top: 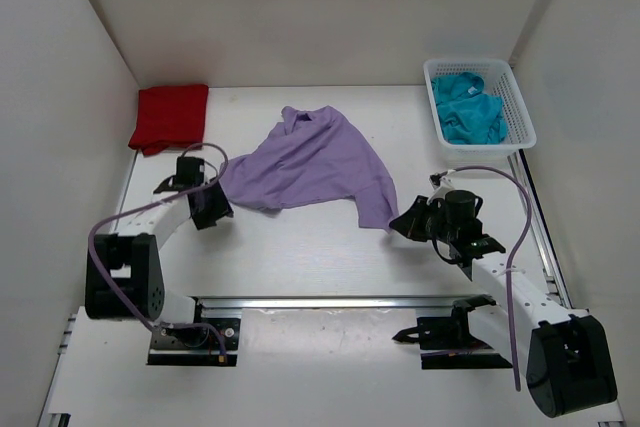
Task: Fold and stack the t-shirts
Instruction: Flatten out the tshirt
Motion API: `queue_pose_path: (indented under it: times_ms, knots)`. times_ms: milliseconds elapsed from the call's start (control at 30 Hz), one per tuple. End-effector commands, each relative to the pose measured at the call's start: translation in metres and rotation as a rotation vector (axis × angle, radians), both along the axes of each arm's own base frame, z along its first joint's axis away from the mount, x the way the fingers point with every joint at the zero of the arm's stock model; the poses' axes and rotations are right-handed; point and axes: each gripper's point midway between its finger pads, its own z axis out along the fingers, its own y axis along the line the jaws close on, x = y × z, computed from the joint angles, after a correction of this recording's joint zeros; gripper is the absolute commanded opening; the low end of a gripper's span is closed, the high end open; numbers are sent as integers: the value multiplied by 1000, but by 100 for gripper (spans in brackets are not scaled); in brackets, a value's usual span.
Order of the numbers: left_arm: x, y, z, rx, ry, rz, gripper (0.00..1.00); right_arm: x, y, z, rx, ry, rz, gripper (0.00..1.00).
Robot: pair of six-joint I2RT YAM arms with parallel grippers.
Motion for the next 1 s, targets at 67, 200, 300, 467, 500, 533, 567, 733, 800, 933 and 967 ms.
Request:
queue_pose_path:
  times_ms: [67,200,300,467,500,533,567,733,800,933,967]
  knots:
    - [29,-13,13,-174,-211,106,70,9,7,12,-3,-67,32,1]
    - [45,-35,-2,-266,-217,121,69,8,12,19,4,-94,44,0]
    - [66,-42,-9,-282,-266,163,59,3,15,16,8,-84,49,0]
    - [81,-52,-12,-369,-260,206,0,1,16,19,4,-92,49,0]
    - [84,-52,2,-357,-296,193,0,0,16,18,7,-90,52,0]
    - [81,-53,15,-324,-308,170,0,-1,15,17,1,-88,50,0]
    - [76,-52,22,-293,-284,132,0,-5,15,16,7,-78,59,0]
    - [36,-35,67,-123,-143,-66,0,-14,4,8,-19,-57,34,0]
    - [5,-26,72,-16,-23,-160,0,-14,0,6,-16,-42,23,0]
    - [-19,-7,79,260,87,-237,0,-10,-3,8,-8,-59,9,0]
    - [-21,-6,73,310,106,-250,3,-10,-2,5,-14,-52,13,0]
